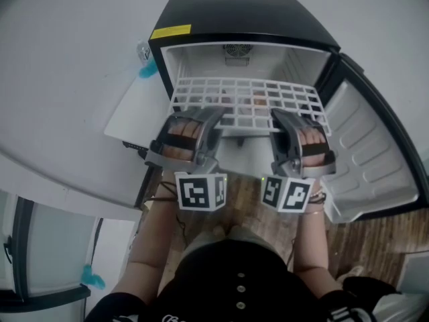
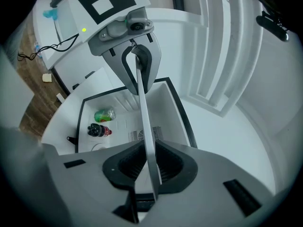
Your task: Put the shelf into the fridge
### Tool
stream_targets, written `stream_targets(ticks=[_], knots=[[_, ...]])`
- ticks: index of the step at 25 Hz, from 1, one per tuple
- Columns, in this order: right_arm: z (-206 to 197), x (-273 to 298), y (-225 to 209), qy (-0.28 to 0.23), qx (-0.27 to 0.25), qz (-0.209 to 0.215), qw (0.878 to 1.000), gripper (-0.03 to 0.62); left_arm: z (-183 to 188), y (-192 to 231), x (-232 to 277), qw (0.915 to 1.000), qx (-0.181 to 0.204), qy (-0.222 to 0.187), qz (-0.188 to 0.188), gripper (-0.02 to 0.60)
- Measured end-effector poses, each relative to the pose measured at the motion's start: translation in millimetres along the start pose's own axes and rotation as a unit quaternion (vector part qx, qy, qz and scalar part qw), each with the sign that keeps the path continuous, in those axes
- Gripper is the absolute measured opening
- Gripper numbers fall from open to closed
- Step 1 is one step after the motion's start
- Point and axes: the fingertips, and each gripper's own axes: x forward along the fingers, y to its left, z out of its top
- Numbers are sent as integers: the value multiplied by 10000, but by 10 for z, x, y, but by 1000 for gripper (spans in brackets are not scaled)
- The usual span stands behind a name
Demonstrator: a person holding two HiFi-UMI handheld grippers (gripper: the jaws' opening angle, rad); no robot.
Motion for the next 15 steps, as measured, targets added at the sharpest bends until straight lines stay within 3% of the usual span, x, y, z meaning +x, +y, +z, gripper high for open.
stream_targets(ticks=[15], knots=[[-27,97,-16,-213,-67,69,9997,58,-19,-15,61,9997,-76,221,19,48]])
